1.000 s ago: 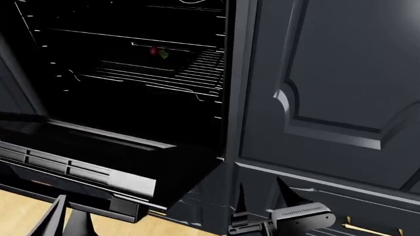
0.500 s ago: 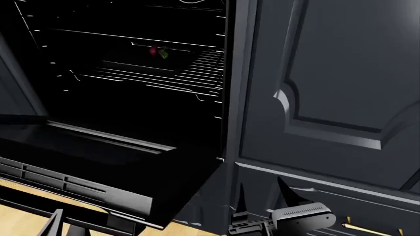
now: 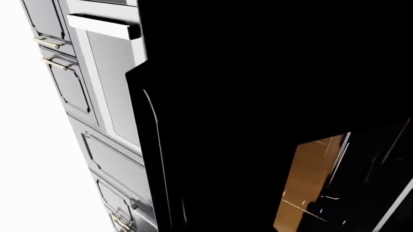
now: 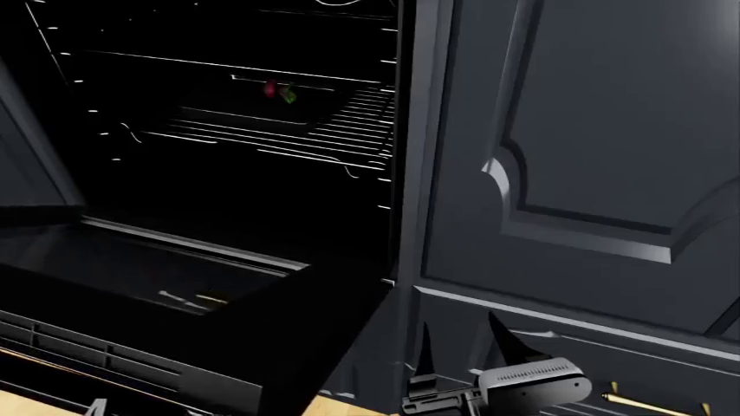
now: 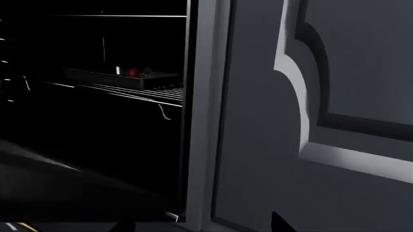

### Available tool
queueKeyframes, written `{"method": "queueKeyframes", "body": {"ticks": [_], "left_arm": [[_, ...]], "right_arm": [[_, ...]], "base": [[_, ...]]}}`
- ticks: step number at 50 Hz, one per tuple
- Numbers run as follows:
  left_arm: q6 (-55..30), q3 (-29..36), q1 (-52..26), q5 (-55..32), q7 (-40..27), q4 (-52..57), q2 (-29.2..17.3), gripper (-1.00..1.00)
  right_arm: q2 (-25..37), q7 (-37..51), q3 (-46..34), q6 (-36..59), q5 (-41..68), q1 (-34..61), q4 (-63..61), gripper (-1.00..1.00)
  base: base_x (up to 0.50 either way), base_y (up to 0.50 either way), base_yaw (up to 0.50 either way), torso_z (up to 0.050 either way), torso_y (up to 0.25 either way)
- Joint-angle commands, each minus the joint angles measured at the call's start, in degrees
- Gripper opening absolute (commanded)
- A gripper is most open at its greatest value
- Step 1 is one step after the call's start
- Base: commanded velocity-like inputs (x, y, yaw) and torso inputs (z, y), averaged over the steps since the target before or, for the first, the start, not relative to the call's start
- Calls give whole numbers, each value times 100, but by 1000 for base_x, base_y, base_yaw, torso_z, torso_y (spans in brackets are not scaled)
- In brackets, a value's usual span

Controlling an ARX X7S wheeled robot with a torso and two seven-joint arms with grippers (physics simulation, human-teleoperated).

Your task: Open the oven door

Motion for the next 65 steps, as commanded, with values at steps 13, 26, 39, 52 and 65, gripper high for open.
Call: {"method": "queueKeyframes", "body": {"ticks": [13, 26, 39, 52, 65], "left_arm": [[123, -602, 6, -217, -615, -844, 118, -100], [281, -621, 30, -197, -636, -1146, 269, -100], [385, -653, 89, -152, -648, -1282, 369, -100], [671, -724, 98, -243, -686, -1635, 501, -100], [897, -757, 85, -211, -768, -2056, 698, -100]], "right_arm": [[8, 22, -24, -54, -15, 1, 32, 100], [14, 28, -39, -70, -16, 10, 48, 100], [27, 45, -56, -75, -27, 7, 37, 100], [37, 62, -77, -75, -39, 0, 29, 100], [40, 72, -87, -83, -44, 21, 53, 100]], "base": [[-2, 5, 6, 1, 1], [-1, 5, 5, 0, 1], [0, 4, 5, 1, 1], [-1, 5, 4, 0, 0], [1, 4, 4, 0, 0]]}}
